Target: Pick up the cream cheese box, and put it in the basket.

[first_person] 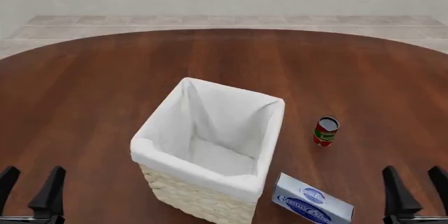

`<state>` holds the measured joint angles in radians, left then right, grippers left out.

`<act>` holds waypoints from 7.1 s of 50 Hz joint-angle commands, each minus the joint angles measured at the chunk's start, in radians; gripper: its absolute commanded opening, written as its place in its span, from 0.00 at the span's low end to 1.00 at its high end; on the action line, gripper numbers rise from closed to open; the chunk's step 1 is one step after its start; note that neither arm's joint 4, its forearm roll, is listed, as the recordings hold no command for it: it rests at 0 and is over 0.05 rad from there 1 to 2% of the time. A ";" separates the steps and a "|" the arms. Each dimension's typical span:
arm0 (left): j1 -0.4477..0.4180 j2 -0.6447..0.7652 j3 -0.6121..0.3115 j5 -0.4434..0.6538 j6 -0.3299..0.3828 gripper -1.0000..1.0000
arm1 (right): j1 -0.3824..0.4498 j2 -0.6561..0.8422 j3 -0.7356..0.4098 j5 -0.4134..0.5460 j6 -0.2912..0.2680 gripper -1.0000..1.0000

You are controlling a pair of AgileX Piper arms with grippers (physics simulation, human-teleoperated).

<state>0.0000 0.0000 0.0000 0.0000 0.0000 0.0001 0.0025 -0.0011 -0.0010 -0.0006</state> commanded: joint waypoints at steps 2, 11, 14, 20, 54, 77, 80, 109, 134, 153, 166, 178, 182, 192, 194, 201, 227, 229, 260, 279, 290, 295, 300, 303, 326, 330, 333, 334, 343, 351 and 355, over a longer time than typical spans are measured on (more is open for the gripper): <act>0.000 0.000 0.000 0.000 0.000 1.00 | 0.001 0.013 -0.002 -0.007 -0.006 1.00; 0.000 0.000 0.000 0.000 0.000 1.00 | 0.007 0.004 -0.001 0.002 -0.009 1.00; 0.000 0.000 0.000 0.000 0.000 1.00 | 0.005 0.002 -0.001 0.004 -0.008 1.00; 0.000 0.000 0.000 0.000 0.000 1.00 | 0.007 0.000 -0.002 0.005 -0.013 1.00; 0.000 0.000 0.000 0.000 0.000 1.00 | 0.078 0.000 -0.116 0.125 -0.040 1.00; 0.000 0.000 0.000 0.000 0.000 1.00 | 0.163 0.002 -0.167 0.226 -0.104 1.00; 0.000 0.000 0.000 0.000 0.000 1.00 | 0.164 0.003 -0.174 0.231 -0.115 1.00; 0.000 0.000 0.000 0.000 0.000 1.00 | 0.300 0.088 -0.219 0.269 -0.148 1.00; 0.000 0.000 0.000 0.000 0.000 1.00 | 0.371 0.167 -0.228 0.287 -0.184 1.00; 0.000 0.000 0.000 0.000 0.000 1.00 | 0.381 0.242 -0.212 0.279 -0.218 1.00; 0.000 0.000 0.000 0.000 0.000 1.00 | 0.398 0.274 -0.209 0.291 -0.227 1.00; 0.000 0.000 0.000 0.000 0.000 1.00 | 0.426 0.308 -0.212 0.294 -0.245 1.00; 0.000 0.000 0.000 0.000 0.000 1.00 | 0.428 0.321 -0.213 0.291 -0.246 1.00; 0.000 0.000 0.000 0.000 0.000 1.00 | 0.443 0.346 -0.201 0.276 -0.254 1.00; 0.000 0.000 0.000 0.000 0.000 1.00 | 0.446 0.347 -0.206 0.280 -0.257 1.00; 0.000 0.000 0.000 0.000 0.000 1.00 | 0.454 0.362 -0.210 0.282 -0.267 1.00; 0.000 0.000 0.000 0.000 0.000 1.00 | 0.477 0.416 -0.204 0.268 -0.283 1.00; 0.000 0.000 0.000 0.000 0.000 1.00 | 0.479 0.422 -0.202 0.265 -0.284 1.00; 0.000 0.000 0.000 0.000 0.000 1.00 | 0.463 0.411 -0.188 0.340 -0.323 1.00; 0.000 0.000 0.000 0.000 0.000 1.00 | 0.463 0.452 -0.194 0.358 -0.337 1.00; 0.000 0.000 0.000 0.000 0.000 1.00 | 0.462 0.450 -0.191 0.375 -0.342 1.00; 0.000 0.000 0.000 0.000 0.000 1.00 | 0.461 0.440 -0.186 0.394 -0.345 1.00; 0.000 0.000 0.000 0.000 0.000 1.00 | 0.461 0.438 -0.185 0.403 -0.344 1.00; 0.000 0.000 0.000 0.000 0.000 1.00 | 0.460 0.437 -0.183 0.409 -0.348 1.00; 0.000 0.000 0.000 0.000 0.000 1.00 | 0.428 0.445 -0.192 0.451 -0.387 1.00; 0.000 0.000 0.000 0.000 0.000 1.00 | 0.421 0.445 -0.192 0.460 -0.393 1.00; 0.000 0.000 0.000 0.000 0.000 1.00 | 0.410 0.440 -0.195 0.472 -0.402 1.00; 0.000 0.000 0.000 0.000 0.000 1.00 | 0.410 0.438 -0.195 0.474 -0.402 1.00; 0.000 0.000 0.000 0.000 0.000 1.00 | 0.401 0.452 -0.186 0.465 -0.408 1.00; 0.000 0.000 0.000 0.000 0.000 1.00 | 0.408 0.478 -0.169 0.438 -0.405 1.00; 0.000 0.000 0.000 0.000 0.000 1.00 | 0.408 0.484 -0.163 0.434 -0.404 1.00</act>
<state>0.0000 0.0000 0.0000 0.0000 0.0000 0.4088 0.4674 -0.1776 0.4477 -0.4037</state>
